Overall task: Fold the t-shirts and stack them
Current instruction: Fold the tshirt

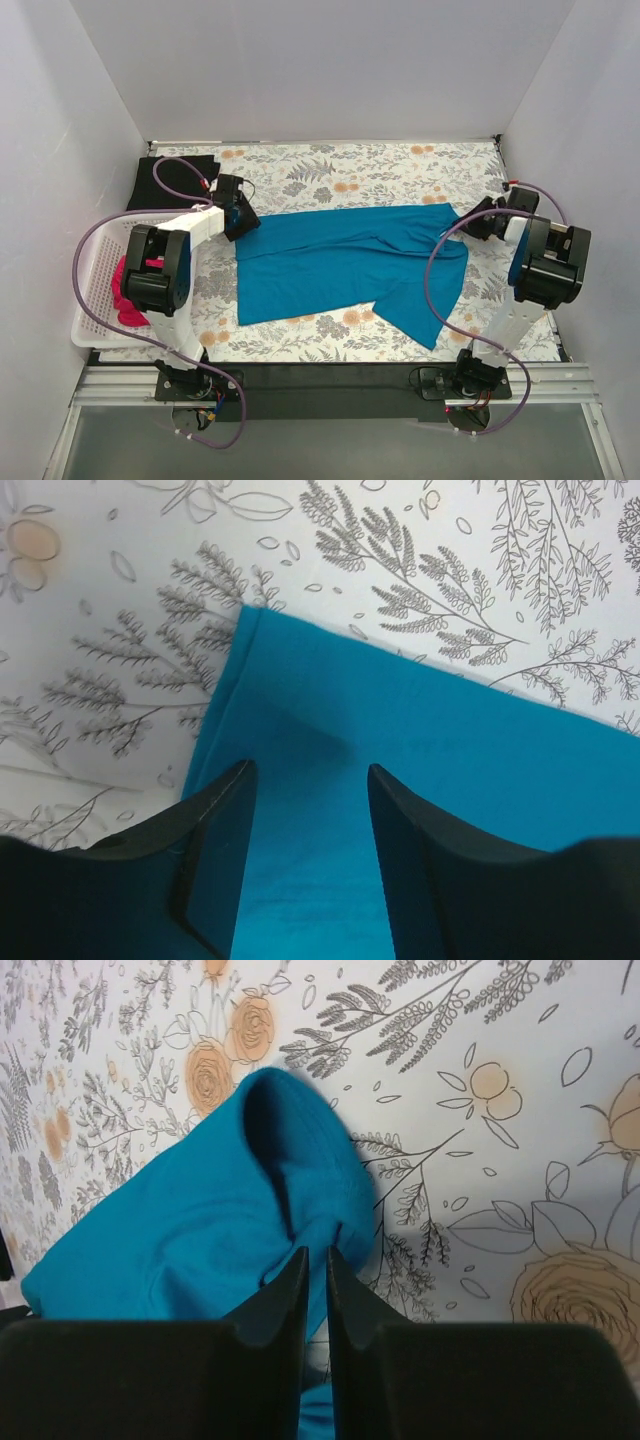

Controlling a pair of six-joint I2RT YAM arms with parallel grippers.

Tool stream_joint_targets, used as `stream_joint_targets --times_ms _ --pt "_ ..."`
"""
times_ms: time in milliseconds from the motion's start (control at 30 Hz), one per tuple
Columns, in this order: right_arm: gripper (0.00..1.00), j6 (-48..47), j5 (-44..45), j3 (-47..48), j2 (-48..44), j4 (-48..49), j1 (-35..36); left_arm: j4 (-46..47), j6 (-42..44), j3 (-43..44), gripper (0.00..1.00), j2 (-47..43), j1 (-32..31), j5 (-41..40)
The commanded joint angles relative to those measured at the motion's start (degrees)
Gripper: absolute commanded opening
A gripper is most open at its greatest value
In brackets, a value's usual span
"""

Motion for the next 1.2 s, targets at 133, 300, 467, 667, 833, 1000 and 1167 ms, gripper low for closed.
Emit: stream_joint_targets --times_ms 133,300,467,667,833,1000,1167 --pt "0.34 -7.4 4.2 1.8 -11.6 -6.5 3.9 3.2 7.1 2.8 0.57 -2.1 0.3 0.5" --pt "0.42 -13.4 11.8 0.9 -18.2 -12.1 14.3 4.1 6.4 7.4 0.58 4.4 0.3 4.8" --pt "0.39 -17.9 16.3 0.1 -18.0 -15.2 23.5 4.1 5.7 10.0 0.55 9.3 0.1 6.2" --pt "0.39 -17.8 18.6 3.2 -9.5 -15.3 23.5 4.0 5.8 12.5 0.52 12.2 0.1 4.5" --pt "0.39 -18.0 19.7 7.1 -3.0 -15.2 21.8 3.6 5.3 15.8 0.51 16.6 0.1 5.1" --pt "0.39 -18.8 20.6 12.3 1.2 -15.2 20.6 3.1 5.9 20.4 0.51 20.5 0.3 3.8" --pt "0.42 -20.7 20.6 14.4 -1.2 -15.4 21.6 3.8 5.9 24.5 0.55 21.5 0.2 4.0"
